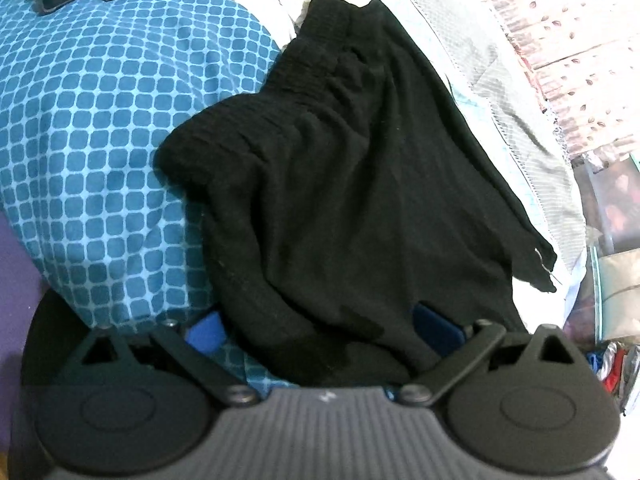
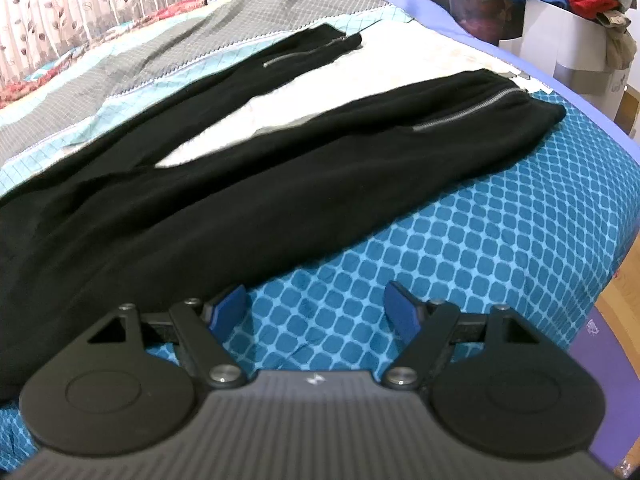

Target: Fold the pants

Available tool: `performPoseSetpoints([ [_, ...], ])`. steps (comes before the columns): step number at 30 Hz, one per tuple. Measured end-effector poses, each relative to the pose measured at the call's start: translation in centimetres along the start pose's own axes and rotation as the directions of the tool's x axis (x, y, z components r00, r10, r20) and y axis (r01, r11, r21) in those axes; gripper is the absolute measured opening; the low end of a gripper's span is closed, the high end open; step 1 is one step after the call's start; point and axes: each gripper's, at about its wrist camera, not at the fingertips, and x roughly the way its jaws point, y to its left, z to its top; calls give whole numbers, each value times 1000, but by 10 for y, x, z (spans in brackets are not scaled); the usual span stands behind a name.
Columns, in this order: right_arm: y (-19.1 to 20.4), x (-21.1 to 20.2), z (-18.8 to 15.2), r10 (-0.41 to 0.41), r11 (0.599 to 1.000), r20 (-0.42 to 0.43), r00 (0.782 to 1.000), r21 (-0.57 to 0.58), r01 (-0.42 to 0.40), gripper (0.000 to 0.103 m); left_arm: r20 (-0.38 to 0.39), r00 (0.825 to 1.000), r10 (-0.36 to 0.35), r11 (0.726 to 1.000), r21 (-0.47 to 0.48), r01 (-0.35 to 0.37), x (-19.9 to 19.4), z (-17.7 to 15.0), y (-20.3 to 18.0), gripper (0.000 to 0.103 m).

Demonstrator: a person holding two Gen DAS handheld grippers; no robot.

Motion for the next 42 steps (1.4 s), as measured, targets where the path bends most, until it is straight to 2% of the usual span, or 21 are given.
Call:
performPoseSetpoints([
  [4, -39, -13, 18, -42, 994, 144, 989, 104, 27, 78, 17, 1000, -10, 1000, 17, 10, -8, 2, -9, 99],
  [9, -113, -1, 55, -132, 967, 211, 969, 244, 78, 78, 15, 1000, 2, 999, 38, -2, -3, 10, -12, 99],
  [11, -144, 12, 72, -91, 950, 211, 973, 311, 21, 78, 10, 999, 38, 999, 30, -38, 5, 10, -11, 88],
  [13, -165, 27, 83, -107, 929, 177, 978, 368, 35, 78, 14, 997, 70, 997, 19, -70, 8, 9, -10, 76],
  [15, -180, 42, 91, -134, 905, 150, 980, 422, 59, 78, 25, 994, 102, 995, 14, -103, 9, 9, -9, 56],
  [16, -184, 49, 93, -120, 898, 143, 982, 438, 46, 77, 32, 993, 118, 993, 11, -118, 9, 10, -9, 37],
  [17, -185, 53, 95, -115, 900, 148, 982, 435, 40, 65, 38, 992, 124, 992, 7, -125, 7, 12, -7, 13],
  [18, -182, 56, 98, -113, 911, 155, 981, 409, 41, 26, 38, 994, 106, 994, -3, -106, 5, 15, -5, 13],
  [19, -179, 58, 103, -91, 927, 143, 985, 374, 32, 4, 47, 995, 92, 996, -16, -91, 0, 18, -5, 12],
  [21, -176, 53, 107, -84, 934, 143, 986, 357, 28, 6, 99, 991, 92, 995, 17, -95, -14, 21, -11, 12],
  [23, -178, 33, 108, -112, 935, 216, 970, 354, 29, 6, 136, 987, 90, 991, 82, -102, -30, 21, -22, 12],
  [26, -190, 4, 100, -170, 916, 275, 946, 398, 49, 6, 129, 988, 86, 984, 146, -105, -38, 18, -29, 12],
  [29, -202, -2, 77, -246, 879, 231, 941, 462, 117, 6, 100, 984, 149, 969, 183, -166, -23, 9, -26, 17],
  [31, -209, 15, 63, -254, 863, 126, 959, 477, 166, 7, 55, 975, 216, 953, 208, -222, -5, 4, -28, 23],
  [32, -210, 18, 57, -247, 864, 126, 961, 478, 159, 8, 57, 974, 221, 949, 216, -228, -6, 0, -27, 26],
  [34, -207, 10, 58, -260, 861, 139, 956, 482, 164, 29, 82, 977, 199, 950, 227, -212, -19, -3, -26, 35],
  [35, -205, 1, 60, -302, 846, 136, 943, 494, 200, 57, 101, 979, 175, 955, 223, -194, -30, -2, -25, 35],
  [36, -203, -11, 59, -362, 827, 165, 917, 511, 235, 63, 126, 981, 150, 962, 212, -174, -42, 0, -23, 35],
  [38, -201, -33, 58, -423, 815, 237, 875, 521, 253, 62, 179, 980, 82, 975, 190, -116, -69, 10, -19, 35],
  [40, -193, -47, 64, -424, 835, 259, 868, 484, 263, 61, 253, 965, 64, 972, 202, -117, -88, 25, -21, 35],
  [42, -179, -53, 79, -395, 868, 279, 876, 426, 256, 60, 307, 950, 59, 968, 216, -130, -94, 51, -27, 35],
])
